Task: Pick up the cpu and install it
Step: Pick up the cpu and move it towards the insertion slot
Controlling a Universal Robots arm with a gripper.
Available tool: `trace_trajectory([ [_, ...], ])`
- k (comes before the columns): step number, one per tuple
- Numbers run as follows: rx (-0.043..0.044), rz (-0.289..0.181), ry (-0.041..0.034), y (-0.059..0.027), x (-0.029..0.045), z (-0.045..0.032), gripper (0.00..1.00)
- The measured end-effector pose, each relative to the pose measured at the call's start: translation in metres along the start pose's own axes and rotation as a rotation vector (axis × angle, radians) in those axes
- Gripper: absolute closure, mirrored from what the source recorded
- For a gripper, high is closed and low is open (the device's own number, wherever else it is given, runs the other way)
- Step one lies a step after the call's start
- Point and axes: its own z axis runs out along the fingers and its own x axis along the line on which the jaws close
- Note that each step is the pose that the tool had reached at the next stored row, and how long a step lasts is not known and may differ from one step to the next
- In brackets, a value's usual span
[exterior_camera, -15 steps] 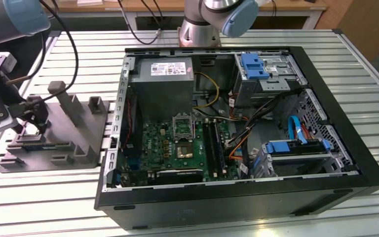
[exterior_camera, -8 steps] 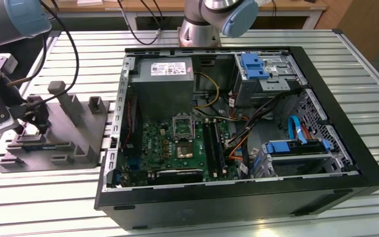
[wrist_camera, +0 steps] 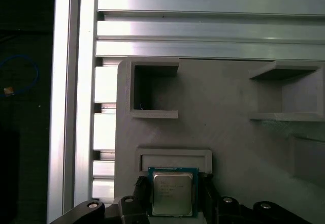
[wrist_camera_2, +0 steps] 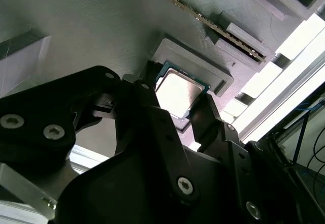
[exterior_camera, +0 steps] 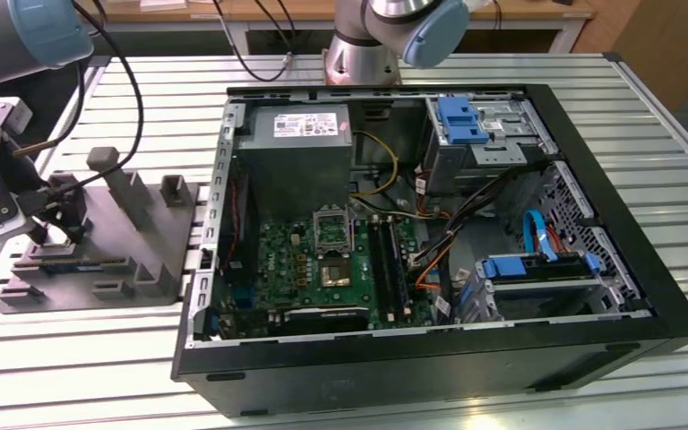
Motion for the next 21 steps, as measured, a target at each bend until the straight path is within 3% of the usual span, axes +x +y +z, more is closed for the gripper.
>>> trace_trajectory([
  [21, 0.0001, 0.000, -0.0001, 0.0002, 0.0000, -0.0034, 0.47],
])
